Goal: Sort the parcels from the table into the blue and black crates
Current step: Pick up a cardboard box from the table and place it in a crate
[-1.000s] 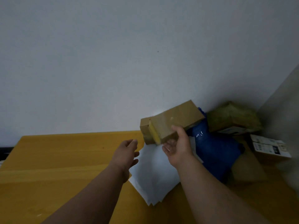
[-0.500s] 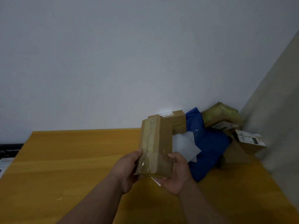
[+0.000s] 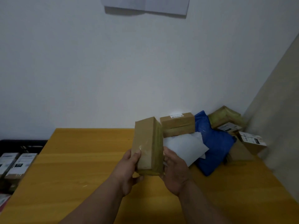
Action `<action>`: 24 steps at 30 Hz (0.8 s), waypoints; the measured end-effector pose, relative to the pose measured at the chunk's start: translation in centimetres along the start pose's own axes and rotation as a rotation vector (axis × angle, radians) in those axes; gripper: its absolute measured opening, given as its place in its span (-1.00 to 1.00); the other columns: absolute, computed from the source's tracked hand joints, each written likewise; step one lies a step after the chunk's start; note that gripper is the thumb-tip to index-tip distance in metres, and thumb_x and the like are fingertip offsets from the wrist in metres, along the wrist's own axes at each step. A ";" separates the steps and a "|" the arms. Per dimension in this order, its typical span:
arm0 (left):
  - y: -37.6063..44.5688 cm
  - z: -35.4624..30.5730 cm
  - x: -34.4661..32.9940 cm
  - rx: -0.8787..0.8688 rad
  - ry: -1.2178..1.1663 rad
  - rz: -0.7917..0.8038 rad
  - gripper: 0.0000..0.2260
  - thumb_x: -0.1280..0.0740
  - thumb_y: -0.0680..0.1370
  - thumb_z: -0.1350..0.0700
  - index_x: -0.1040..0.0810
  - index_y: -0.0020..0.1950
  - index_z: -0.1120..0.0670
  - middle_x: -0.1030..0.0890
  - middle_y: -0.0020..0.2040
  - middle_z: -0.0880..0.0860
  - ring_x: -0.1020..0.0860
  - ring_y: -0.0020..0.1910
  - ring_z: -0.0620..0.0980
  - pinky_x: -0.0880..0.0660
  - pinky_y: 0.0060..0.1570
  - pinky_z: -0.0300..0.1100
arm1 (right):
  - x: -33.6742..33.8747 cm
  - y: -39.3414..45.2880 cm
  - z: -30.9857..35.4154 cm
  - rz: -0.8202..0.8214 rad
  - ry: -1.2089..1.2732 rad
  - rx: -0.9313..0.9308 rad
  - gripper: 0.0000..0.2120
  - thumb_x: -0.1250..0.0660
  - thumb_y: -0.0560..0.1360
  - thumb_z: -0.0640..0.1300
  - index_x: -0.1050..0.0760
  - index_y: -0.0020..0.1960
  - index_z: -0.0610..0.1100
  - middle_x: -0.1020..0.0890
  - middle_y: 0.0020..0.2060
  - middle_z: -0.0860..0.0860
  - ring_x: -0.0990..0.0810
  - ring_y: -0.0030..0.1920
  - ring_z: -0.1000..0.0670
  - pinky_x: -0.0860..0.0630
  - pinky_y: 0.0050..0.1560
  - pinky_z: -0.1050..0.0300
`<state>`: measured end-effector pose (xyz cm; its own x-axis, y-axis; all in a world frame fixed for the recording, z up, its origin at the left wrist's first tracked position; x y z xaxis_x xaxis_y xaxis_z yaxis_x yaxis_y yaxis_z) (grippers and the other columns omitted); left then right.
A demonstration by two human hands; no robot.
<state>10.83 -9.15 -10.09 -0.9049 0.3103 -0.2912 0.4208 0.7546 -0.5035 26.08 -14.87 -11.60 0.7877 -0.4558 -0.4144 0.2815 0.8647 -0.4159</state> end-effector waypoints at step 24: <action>-1.2 3.6 -3.7 0.189 -0.231 0.135 -0.61 -0.28 0.55 -0.17 -0.57 0.23 0.06 -0.66 0.13 0.15 -0.66 0.06 0.15 -0.59 0.01 0.08 | 4.1 -2.8 2.3 0.237 0.127 -0.064 -0.48 -0.43 0.41 -0.17 -0.47 0.36 -0.17 -0.59 0.24 -0.22 -0.57 0.22 -0.27 -0.51 0.19 -0.26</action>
<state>13.88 -13.22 -11.35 -0.8108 0.2448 -0.5317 0.5601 0.5884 -0.5831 29.78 -18.68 -10.27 0.7516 -0.2682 -0.6027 0.0589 0.9373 -0.3436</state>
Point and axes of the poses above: each hand's wrist, its own y-axis towards the middle knuckle, its own x-axis out of the back of the hand, z = x × y, the point moved 1 cm from there along y, towards the middle knuckle
